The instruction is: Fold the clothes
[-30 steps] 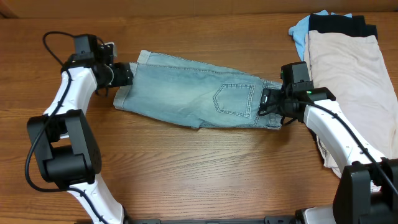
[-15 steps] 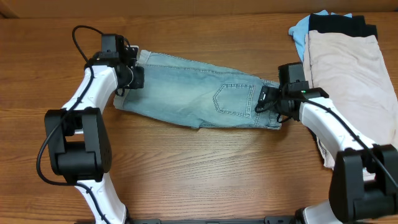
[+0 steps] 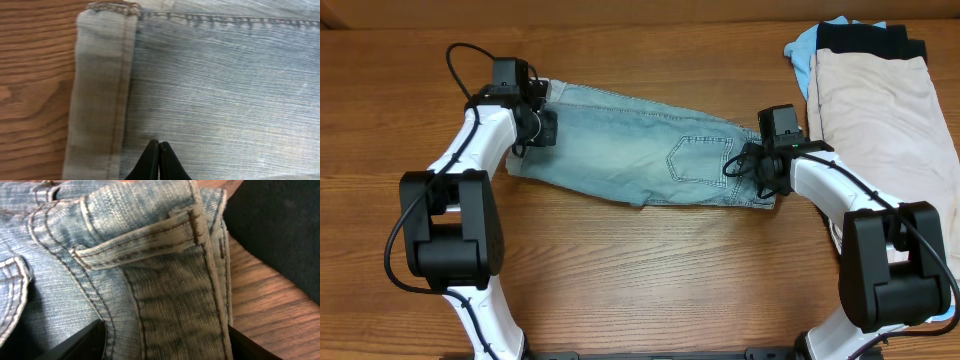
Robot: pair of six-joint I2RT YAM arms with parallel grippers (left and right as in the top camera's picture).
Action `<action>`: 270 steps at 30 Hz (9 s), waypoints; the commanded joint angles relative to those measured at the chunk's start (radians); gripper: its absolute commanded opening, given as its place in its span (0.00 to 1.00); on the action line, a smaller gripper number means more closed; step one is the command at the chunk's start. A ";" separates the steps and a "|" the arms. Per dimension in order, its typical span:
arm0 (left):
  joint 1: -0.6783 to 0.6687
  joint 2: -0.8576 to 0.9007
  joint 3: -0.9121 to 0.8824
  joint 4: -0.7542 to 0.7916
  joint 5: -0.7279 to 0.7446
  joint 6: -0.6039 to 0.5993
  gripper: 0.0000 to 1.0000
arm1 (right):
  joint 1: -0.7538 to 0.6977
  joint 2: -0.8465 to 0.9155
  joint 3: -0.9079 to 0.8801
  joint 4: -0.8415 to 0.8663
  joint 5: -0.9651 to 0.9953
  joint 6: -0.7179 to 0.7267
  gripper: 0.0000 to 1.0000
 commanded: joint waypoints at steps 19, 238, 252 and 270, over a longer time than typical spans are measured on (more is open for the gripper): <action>-0.026 -0.005 0.015 -0.105 -0.006 -0.137 0.04 | -0.005 0.041 -0.027 0.039 -0.196 -0.077 0.04; 0.034 0.305 0.174 -0.168 0.208 -0.564 0.04 | 0.004 0.077 0.657 -0.505 -0.269 -0.258 0.85; 0.515 0.305 0.173 0.028 0.255 -1.164 0.04 | 0.004 0.077 0.657 -0.488 -0.269 -0.254 0.85; 0.536 0.304 0.174 0.390 0.227 -1.205 0.93 | 0.004 0.079 0.657 -0.447 -0.269 -0.251 0.85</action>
